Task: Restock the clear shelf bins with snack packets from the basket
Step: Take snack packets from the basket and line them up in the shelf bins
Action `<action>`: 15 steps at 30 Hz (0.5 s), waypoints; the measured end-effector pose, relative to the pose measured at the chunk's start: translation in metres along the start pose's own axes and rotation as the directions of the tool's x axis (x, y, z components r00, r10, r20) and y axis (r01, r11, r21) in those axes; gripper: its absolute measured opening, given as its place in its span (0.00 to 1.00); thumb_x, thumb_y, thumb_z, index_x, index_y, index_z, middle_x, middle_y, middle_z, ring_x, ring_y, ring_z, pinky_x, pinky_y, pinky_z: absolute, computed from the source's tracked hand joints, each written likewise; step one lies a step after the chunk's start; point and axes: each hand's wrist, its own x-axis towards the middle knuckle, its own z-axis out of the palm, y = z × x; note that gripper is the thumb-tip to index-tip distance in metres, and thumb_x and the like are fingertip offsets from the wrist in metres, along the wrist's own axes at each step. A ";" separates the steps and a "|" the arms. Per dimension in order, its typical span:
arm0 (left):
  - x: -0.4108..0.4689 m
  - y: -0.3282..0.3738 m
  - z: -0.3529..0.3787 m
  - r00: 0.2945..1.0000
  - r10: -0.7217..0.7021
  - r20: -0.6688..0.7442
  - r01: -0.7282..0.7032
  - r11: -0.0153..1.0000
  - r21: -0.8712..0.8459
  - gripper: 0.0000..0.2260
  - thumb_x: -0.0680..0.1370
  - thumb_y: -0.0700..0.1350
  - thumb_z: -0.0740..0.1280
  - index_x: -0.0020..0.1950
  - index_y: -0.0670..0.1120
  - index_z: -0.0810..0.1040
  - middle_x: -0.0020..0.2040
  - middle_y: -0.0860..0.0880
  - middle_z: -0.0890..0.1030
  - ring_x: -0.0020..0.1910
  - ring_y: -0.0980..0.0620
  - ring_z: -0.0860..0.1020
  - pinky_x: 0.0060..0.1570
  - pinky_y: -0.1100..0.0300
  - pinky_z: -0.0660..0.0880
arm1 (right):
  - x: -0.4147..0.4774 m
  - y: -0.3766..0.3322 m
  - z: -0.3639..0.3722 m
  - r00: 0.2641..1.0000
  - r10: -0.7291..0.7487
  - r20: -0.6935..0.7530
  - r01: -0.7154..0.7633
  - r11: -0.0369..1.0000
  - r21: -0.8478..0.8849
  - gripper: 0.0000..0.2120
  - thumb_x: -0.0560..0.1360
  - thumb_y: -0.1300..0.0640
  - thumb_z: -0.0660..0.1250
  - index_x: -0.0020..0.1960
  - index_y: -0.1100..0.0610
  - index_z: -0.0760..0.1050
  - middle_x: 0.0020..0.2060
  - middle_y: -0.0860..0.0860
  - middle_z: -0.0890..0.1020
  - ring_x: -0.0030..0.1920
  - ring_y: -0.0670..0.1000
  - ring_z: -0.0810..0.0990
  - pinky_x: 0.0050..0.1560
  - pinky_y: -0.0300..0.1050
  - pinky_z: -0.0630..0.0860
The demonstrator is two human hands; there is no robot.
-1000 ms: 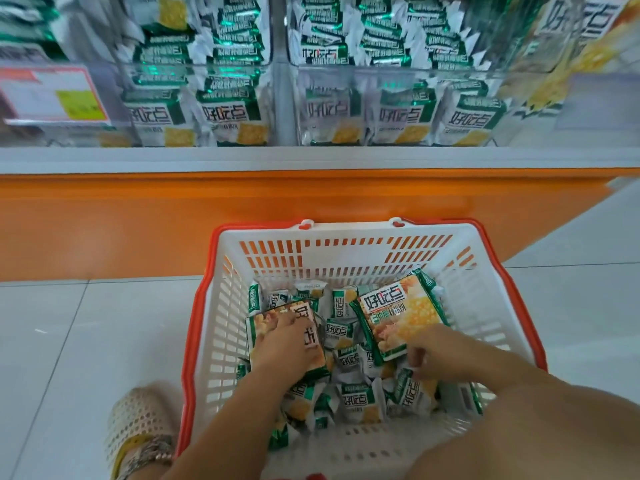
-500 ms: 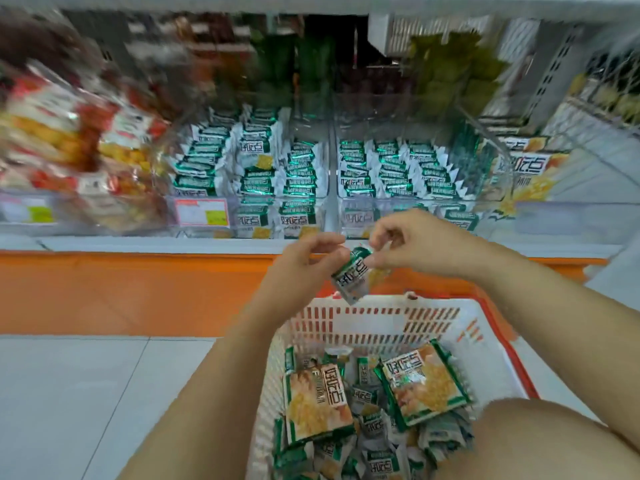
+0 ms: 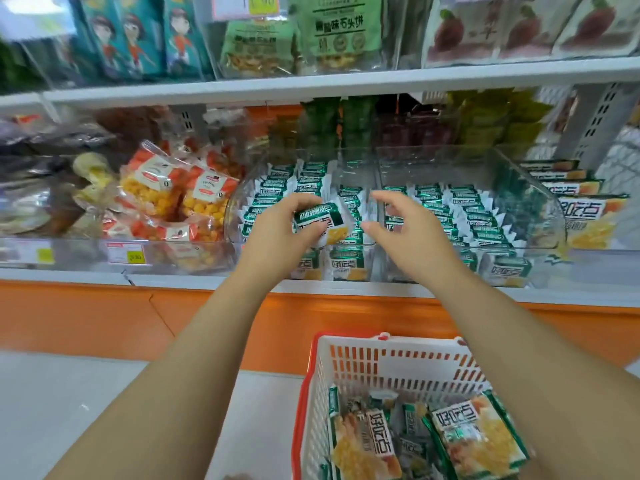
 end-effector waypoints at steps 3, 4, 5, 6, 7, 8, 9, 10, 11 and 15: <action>0.035 -0.010 0.001 1.000 -0.015 0.021 0.011 0.990 0.142 0.17 0.77 0.45 0.68 0.66 0.50 0.73 0.63 0.53 0.76 0.63 0.53 0.73 0.60 0.62 0.67 | 0.004 0.013 0.006 0.996 0.028 0.081 -0.021 0.997 -0.078 0.25 0.78 0.53 0.65 0.73 0.52 0.63 0.72 0.48 0.66 0.72 0.50 0.62 0.72 0.48 0.60; 0.047 -0.015 0.004 0.999 -0.026 0.032 0.019 0.981 0.193 0.18 0.77 0.46 0.68 0.66 0.51 0.72 0.64 0.52 0.76 0.62 0.51 0.74 0.60 0.59 0.68 | 0.003 0.018 0.011 0.993 0.023 0.114 -0.008 0.991 -0.132 0.26 0.78 0.53 0.65 0.74 0.52 0.62 0.73 0.49 0.64 0.73 0.50 0.61 0.72 0.47 0.58; 0.058 -0.021 0.007 0.998 -0.038 0.050 0.025 0.969 0.245 0.18 0.77 0.47 0.68 0.66 0.52 0.72 0.64 0.51 0.76 0.62 0.50 0.74 0.59 0.57 0.70 | 0.001 0.022 0.015 0.991 0.001 0.133 0.024 0.982 -0.189 0.27 0.78 0.53 0.65 0.74 0.52 0.61 0.74 0.48 0.63 0.74 0.50 0.59 0.73 0.47 0.55; 0.069 -0.026 0.010 0.996 -0.047 0.073 0.023 0.955 0.296 0.18 0.77 0.47 0.68 0.66 0.53 0.72 0.64 0.51 0.76 0.61 0.49 0.75 0.59 0.55 0.71 | -0.001 0.025 0.019 0.990 -0.022 0.136 0.052 0.973 -0.224 0.27 0.77 0.52 0.65 0.74 0.52 0.61 0.74 0.47 0.62 0.74 0.49 0.57 0.74 0.48 0.54; 0.079 -0.032 0.014 0.994 -0.055 0.096 0.019 0.940 0.342 0.17 0.77 0.47 0.68 0.66 0.53 0.72 0.64 0.51 0.77 0.60 0.47 0.76 0.58 0.54 0.72 | -0.001 0.026 0.020 0.991 -0.033 0.127 0.062 0.970 -0.234 0.27 0.77 0.52 0.64 0.75 0.51 0.61 0.74 0.46 0.62 0.74 0.49 0.56 0.74 0.48 0.53; 0.088 -0.036 0.018 0.992 -0.060 0.110 0.013 0.925 0.380 0.17 0.77 0.47 0.68 0.65 0.53 0.72 0.64 0.50 0.77 0.60 0.47 0.76 0.58 0.54 0.72 | -0.001 0.027 0.020 0.992 -0.039 0.116 0.065 0.971 -0.231 0.27 0.77 0.51 0.64 0.75 0.51 0.61 0.74 0.46 0.62 0.74 0.48 0.56 0.74 0.47 0.53; 0.096 -0.040 0.020 0.992 -0.060 0.114 0.008 0.911 0.413 0.16 0.77 0.46 0.68 0.64 0.52 0.72 0.64 0.49 0.77 0.59 0.46 0.76 0.57 0.54 0.72 | 0.001 0.028 0.020 0.993 -0.047 0.109 0.071 0.971 -0.227 0.27 0.78 0.51 0.64 0.74 0.50 0.61 0.74 0.45 0.62 0.74 0.48 0.56 0.74 0.47 0.53; 0.103 -0.043 0.021 0.992 -0.061 0.114 0.005 0.899 0.438 0.15 0.78 0.46 0.68 0.64 0.51 0.72 0.63 0.49 0.78 0.59 0.46 0.76 0.56 0.55 0.72 | 0.002 0.029 0.019 0.992 -0.056 0.109 0.080 0.969 -0.234 0.27 0.78 0.51 0.64 0.74 0.50 0.61 0.74 0.45 0.62 0.74 0.47 0.56 0.73 0.46 0.53; 0.110 -0.046 0.023 0.991 -0.069 0.113 0.010 0.889 0.457 0.15 0.78 0.46 0.67 0.64 0.51 0.73 0.63 0.48 0.78 0.59 0.46 0.76 0.55 0.55 0.72 | 0.003 0.031 0.020 0.992 -0.064 0.110 0.090 0.964 -0.249 0.26 0.78 0.50 0.63 0.74 0.50 0.62 0.73 0.44 0.62 0.74 0.46 0.55 0.73 0.45 0.53; 0.126 -0.061 0.026 0.984 -0.116 0.132 0.022 0.826 0.563 0.14 0.78 0.45 0.67 0.64 0.53 0.73 0.64 0.49 0.77 0.62 0.45 0.74 0.66 0.50 0.66 | 0.002 0.036 0.021 0.991 -0.089 0.100 0.112 0.958 -0.264 0.23 0.78 0.50 0.62 0.73 0.47 0.64 0.73 0.41 0.61 0.73 0.44 0.53 0.71 0.44 0.56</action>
